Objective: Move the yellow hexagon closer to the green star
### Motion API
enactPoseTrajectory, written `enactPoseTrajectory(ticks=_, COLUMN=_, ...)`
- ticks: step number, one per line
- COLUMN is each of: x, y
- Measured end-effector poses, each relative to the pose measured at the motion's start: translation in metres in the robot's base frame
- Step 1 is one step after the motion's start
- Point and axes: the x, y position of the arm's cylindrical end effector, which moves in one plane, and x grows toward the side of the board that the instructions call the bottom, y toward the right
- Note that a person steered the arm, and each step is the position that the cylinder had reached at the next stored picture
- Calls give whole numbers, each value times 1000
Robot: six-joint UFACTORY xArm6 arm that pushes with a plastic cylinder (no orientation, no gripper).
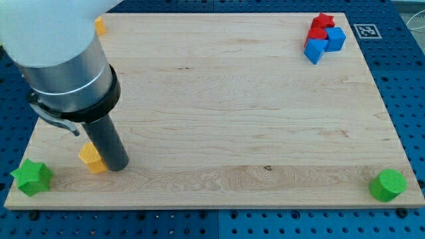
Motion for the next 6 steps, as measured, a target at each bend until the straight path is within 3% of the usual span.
enactPoseTrajectory(ticks=4, x=-42, y=7)
enactPoseTrajectory(ticks=6, x=-5, y=-32)
